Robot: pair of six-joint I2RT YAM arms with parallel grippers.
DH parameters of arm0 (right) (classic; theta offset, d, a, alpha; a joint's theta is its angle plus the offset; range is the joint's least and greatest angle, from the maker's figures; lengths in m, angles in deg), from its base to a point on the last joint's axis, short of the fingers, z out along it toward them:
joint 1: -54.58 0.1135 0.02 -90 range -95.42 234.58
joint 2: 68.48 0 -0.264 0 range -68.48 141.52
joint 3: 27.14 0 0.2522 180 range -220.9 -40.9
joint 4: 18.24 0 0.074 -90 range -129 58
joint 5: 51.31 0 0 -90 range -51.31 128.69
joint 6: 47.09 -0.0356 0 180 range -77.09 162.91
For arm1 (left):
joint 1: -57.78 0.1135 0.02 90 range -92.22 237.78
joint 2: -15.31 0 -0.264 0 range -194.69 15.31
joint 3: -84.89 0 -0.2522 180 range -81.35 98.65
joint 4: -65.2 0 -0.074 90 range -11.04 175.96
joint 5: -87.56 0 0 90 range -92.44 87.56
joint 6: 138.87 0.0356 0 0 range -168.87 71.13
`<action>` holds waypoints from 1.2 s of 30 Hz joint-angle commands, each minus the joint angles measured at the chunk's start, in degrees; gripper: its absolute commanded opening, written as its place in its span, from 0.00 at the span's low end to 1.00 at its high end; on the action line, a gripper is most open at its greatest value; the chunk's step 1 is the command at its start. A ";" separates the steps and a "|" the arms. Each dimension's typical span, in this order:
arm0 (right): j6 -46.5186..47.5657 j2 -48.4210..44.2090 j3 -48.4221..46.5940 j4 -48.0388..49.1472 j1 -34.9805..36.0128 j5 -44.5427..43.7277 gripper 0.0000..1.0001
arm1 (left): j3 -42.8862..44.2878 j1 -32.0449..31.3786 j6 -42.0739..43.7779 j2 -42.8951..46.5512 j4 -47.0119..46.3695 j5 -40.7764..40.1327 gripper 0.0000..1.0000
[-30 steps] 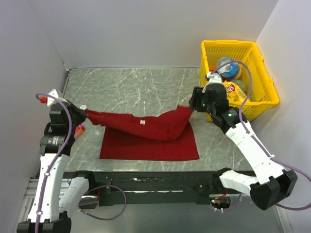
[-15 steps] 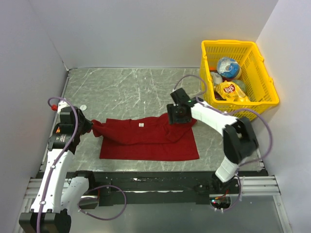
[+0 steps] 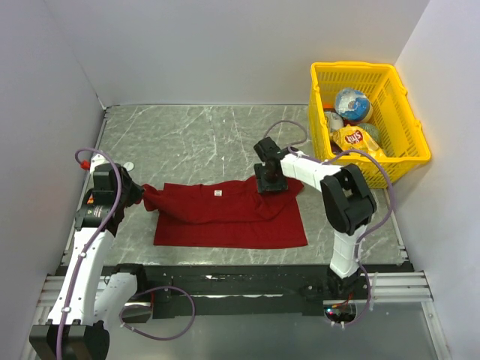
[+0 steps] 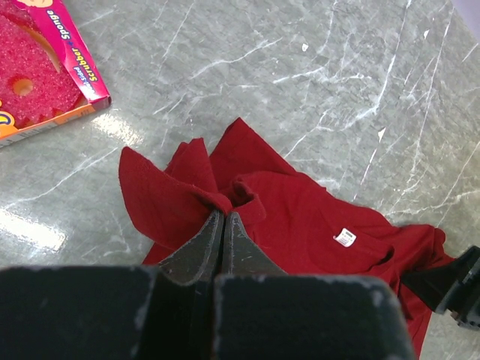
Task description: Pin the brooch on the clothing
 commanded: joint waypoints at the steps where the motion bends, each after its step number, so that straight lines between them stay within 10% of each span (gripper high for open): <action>1: -0.86 3.47 -3.35 0.76 0.17 -4.20 0.58 | 1.04 0.23 0.80 0.10 -1.93 0.72 0.01; 8: -1.48 3.40 -3.00 1.46 -1.85 -8.07 0.00 | 1.04 0.23 0.89 0.27 -1.75 0.81 0.01; 25: 2.57 -23.67 3.24 2.96 -5.62 -4.40 0.07 | 2.71 0.23 1.68 -0.78 -1.66 -1.83 0.01; 29: 3.00 -25.61 6.04 6.02 -8.97 2.63 0.49 | 2.71 0.23 1.51 -0.96 -2.28 -1.04 0.01; 36: 2.30 -20.09 12.03 10.25 -9.76 6.51 0.49 | 1.84 0.23 1.24 -0.87 -2.72 0.01 0.01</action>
